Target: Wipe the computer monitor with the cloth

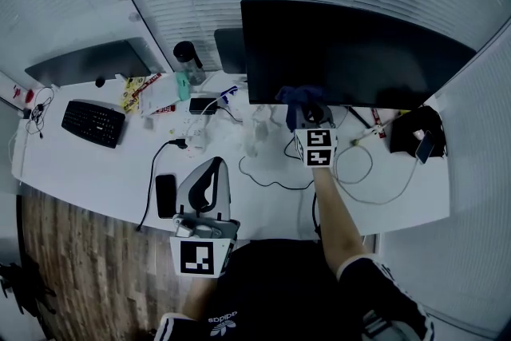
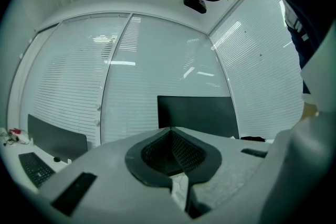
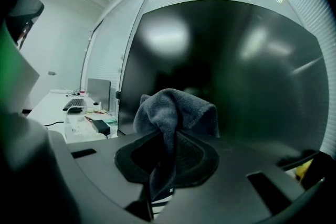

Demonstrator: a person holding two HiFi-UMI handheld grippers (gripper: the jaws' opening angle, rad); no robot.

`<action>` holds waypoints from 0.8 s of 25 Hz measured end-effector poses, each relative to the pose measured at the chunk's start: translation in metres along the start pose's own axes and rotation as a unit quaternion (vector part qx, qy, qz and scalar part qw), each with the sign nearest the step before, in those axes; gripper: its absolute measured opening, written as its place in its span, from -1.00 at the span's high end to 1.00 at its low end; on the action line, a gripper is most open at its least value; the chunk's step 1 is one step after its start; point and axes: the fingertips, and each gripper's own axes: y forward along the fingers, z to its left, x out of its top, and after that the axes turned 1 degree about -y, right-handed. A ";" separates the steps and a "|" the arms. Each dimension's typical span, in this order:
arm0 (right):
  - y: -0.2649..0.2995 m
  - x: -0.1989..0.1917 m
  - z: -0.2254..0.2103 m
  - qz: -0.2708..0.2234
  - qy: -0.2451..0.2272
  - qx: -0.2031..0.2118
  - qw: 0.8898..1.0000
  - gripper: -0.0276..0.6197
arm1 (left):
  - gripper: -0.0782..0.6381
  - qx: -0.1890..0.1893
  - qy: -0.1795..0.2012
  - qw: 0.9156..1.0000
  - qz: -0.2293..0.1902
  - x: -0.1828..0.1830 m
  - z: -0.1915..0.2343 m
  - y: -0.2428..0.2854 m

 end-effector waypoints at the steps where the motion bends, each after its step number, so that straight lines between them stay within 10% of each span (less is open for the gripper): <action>1: 0.002 0.001 0.006 0.001 -0.001 0.002 1.000 0.77 | 0.77 0.002 -0.001 1.000 -0.001 0.000 0.004 -0.002; 20: 0.039 0.013 0.133 0.010 -0.024 0.094 0.995 0.77 | 0.77 0.040 0.000 0.999 0.002 -0.003 0.059 -0.033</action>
